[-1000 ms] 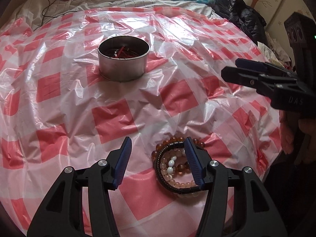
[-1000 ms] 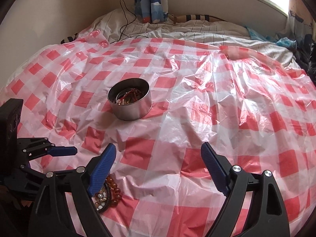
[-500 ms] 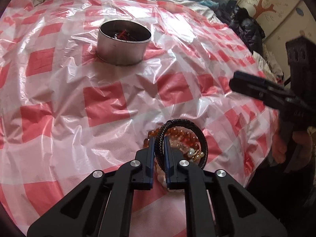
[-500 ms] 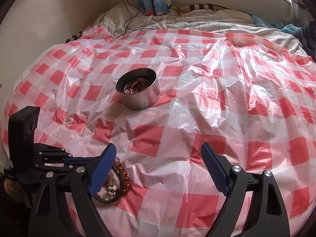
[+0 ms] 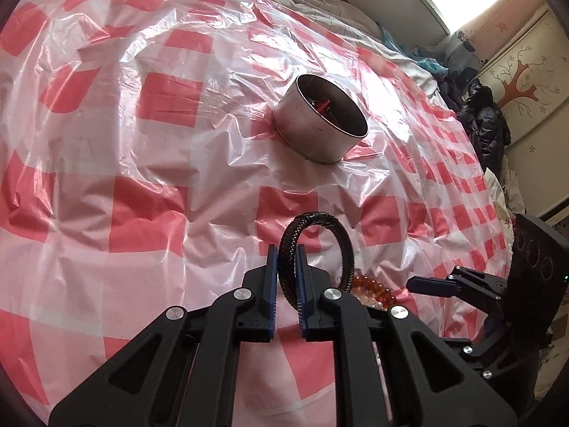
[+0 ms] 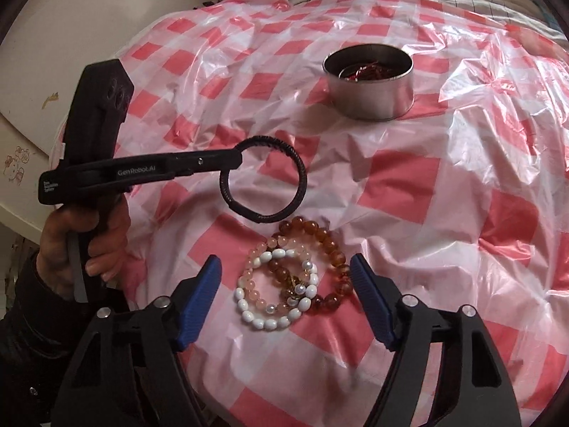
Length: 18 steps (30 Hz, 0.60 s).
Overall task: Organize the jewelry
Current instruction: 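Grasp the black braided bracelet with the left gripper while the right grasps a pink bead bracelet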
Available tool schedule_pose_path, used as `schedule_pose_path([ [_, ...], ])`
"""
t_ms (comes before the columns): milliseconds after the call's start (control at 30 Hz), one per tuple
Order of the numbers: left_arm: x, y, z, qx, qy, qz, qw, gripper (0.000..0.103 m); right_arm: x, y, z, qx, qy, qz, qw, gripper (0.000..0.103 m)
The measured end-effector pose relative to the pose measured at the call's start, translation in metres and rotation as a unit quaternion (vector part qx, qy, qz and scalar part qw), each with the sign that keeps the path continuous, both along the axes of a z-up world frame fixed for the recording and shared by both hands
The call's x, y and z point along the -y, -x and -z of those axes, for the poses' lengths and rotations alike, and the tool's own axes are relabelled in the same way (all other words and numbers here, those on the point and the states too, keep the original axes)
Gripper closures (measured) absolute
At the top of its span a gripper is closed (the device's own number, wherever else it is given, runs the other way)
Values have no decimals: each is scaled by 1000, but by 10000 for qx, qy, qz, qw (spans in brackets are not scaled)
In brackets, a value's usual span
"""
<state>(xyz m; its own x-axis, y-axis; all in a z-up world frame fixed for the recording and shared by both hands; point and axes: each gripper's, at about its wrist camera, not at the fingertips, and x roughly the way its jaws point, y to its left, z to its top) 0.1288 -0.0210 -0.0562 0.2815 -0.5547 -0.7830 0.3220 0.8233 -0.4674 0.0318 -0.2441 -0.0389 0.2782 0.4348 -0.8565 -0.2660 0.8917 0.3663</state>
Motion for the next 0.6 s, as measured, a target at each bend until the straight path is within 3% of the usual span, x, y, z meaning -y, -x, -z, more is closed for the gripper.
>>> schedule_pose_path([
  [233,-1,1,1,-12,-12,14,10000,94,-16,-1,18,0,355,-187,9992,65],
  [300,-2,1,2,-19,-50,13,10000,94,-19,0,20,88,506,-231,9984,83],
  [367,-2,1,6,-43,-109,0,9999,94,-18,0,18,128,474,-233,9985,91],
  [600,-1,-4,23,-261,-287,-25,9992,94,-3,-7,16,17,-92,-4,10000,94],
])
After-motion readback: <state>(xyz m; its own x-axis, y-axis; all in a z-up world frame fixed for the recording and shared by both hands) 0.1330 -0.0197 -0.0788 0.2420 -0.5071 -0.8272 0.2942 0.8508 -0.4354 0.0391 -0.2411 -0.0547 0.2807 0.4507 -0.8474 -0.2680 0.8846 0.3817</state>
